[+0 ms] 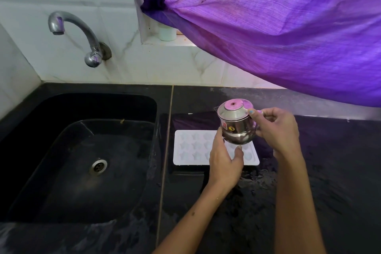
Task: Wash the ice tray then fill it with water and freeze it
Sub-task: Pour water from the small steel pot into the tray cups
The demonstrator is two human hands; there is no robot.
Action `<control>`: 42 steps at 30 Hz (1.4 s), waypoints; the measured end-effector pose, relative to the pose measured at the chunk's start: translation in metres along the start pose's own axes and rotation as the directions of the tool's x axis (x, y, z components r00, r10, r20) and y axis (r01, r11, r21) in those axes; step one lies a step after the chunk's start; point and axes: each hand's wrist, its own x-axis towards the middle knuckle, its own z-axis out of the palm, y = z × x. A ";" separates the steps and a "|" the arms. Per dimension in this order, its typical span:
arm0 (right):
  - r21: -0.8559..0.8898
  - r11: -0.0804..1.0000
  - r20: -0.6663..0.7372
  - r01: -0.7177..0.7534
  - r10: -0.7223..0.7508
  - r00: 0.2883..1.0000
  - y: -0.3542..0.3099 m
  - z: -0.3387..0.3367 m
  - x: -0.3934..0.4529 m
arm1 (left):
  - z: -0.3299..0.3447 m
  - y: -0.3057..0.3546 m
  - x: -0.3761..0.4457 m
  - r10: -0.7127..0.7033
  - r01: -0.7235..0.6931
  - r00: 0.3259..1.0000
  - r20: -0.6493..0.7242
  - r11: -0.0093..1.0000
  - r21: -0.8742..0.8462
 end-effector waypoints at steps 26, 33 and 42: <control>-0.339 0.938 0.015 0.072 -0.071 0.997 -0.018 0.030 -0.011 | -0.014 -0.004 0.002 -0.087 0.087 0.996 0.036 0.996 0.002; -0.345 0.936 0.015 0.075 -0.074 0.997 -0.024 0.029 -0.015 | -0.014 -0.004 0.002 -0.085 0.085 0.995 0.043 0.996 0.006; -0.252 0.967 0.016 0.031 -0.028 0.999 -0.019 0.027 -0.013 | -0.018 -0.007 0.002 -0.052 0.051 0.999 0.012 0.998 0.035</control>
